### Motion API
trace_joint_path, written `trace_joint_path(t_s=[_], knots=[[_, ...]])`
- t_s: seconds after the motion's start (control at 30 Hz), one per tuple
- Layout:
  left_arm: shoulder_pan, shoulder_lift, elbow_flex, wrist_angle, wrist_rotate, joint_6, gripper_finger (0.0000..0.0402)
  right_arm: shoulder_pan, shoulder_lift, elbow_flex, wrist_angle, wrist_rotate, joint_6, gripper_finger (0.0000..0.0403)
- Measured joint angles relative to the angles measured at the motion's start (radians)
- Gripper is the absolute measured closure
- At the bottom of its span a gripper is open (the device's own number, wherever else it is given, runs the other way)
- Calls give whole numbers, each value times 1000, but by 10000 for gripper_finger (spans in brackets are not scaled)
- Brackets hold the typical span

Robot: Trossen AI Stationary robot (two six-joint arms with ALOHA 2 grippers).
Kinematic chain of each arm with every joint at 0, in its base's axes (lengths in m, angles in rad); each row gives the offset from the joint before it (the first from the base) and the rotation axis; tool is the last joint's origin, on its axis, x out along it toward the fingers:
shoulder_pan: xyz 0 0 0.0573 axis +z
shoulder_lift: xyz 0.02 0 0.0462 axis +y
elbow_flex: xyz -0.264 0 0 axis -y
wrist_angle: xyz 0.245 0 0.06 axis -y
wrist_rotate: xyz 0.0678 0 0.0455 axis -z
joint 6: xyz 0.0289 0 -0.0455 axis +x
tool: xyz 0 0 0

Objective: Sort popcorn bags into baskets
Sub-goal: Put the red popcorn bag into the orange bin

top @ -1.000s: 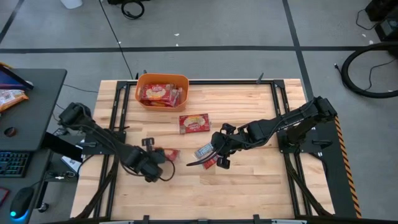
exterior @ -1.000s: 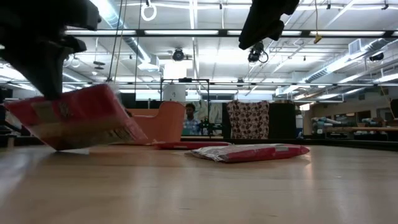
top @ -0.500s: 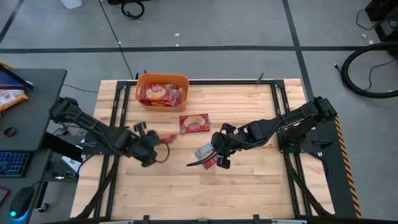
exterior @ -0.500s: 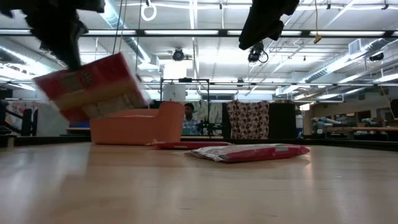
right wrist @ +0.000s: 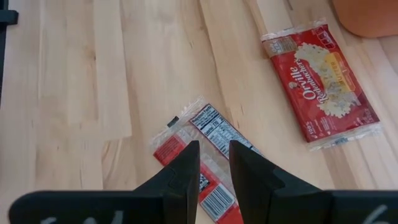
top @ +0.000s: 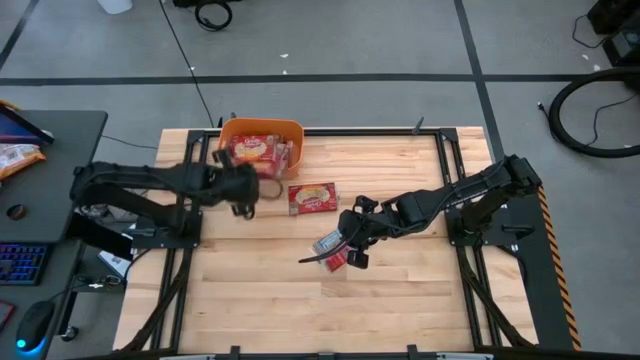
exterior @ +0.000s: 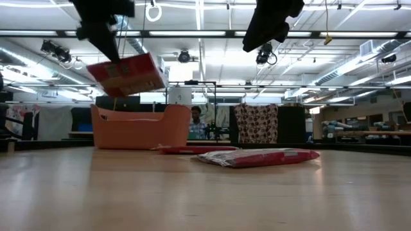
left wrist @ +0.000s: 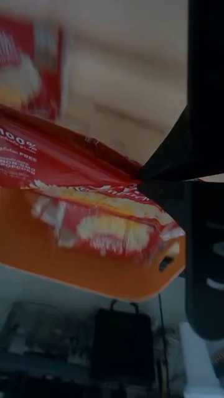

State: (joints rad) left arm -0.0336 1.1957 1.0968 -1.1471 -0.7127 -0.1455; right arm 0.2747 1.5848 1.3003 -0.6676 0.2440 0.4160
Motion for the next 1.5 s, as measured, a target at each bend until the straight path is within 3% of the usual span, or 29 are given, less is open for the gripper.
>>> trace_joint_path(t_s=[0.43,0.67,0.8,0.93,1.0,1.13,1.2,1.33,1.5], knots=[[486,16,-115,361,184,467,401,25,0,0,-88,-8,27,310],[639,44,-205,507,244,516,362,59,0,0,-130,-17,75,310],[623,46,-197,500,259,481,313,71,0,0,-144,-16,90,310],[587,46,-154,485,301,348,273,69,0,0,-145,-13,77,310],[569,46,-124,481,385,245,263,58,0,0,-148,-14,51,310],[512,46,-101,521,693,65,260,20,0,0,-161,-57,-48,310],[462,49,-101,541,765,-1,260,4,-6,0,-232,-65,-114,310],[333,82,-102,560,737,-118,260,-27,-52,-1,-367,24,-226,313],[191,154,-102,628,636,-164,260,-93,-165,-59,-265,27,-343,317]])
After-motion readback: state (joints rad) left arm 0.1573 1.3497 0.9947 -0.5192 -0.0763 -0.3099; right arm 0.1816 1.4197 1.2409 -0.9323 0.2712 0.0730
